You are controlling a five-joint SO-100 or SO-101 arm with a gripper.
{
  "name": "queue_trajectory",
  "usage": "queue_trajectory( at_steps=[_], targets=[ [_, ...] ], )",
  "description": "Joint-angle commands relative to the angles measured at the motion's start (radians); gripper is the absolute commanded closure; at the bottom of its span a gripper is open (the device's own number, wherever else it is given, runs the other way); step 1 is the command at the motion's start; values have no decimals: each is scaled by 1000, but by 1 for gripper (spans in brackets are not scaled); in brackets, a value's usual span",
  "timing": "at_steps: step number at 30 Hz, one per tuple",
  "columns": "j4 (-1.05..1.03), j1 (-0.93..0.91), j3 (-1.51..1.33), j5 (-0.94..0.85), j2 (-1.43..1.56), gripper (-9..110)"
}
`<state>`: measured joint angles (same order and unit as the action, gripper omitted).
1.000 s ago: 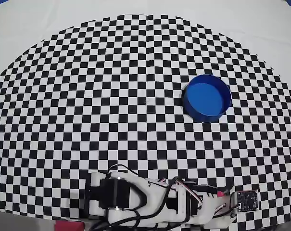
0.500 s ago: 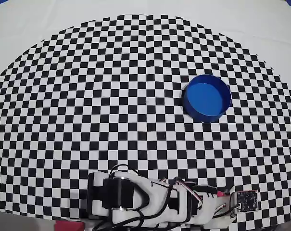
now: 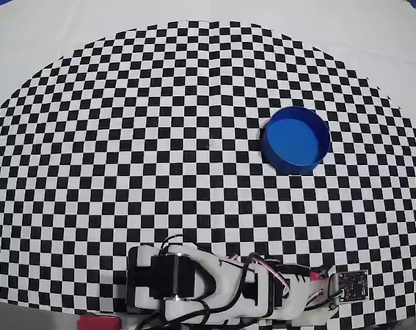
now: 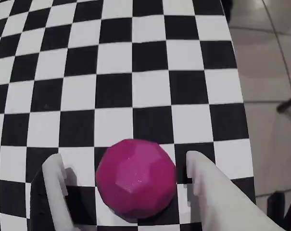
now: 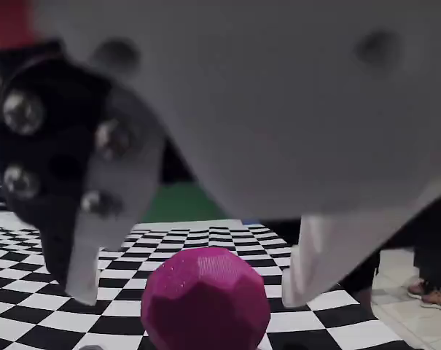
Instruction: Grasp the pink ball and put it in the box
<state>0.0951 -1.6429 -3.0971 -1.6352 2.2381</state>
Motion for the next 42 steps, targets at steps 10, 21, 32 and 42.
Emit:
queue_trajectory(
  at_steps=[10, 21, 32, 42],
  targets=[
    [46, 8, -3, -6, -52, 72],
    [61, 5, -2, -6, -81, 72],
    [77, -3, -2, -6, -81, 72],
    [97, -5, 6, -8, -100, 72]
  ],
)
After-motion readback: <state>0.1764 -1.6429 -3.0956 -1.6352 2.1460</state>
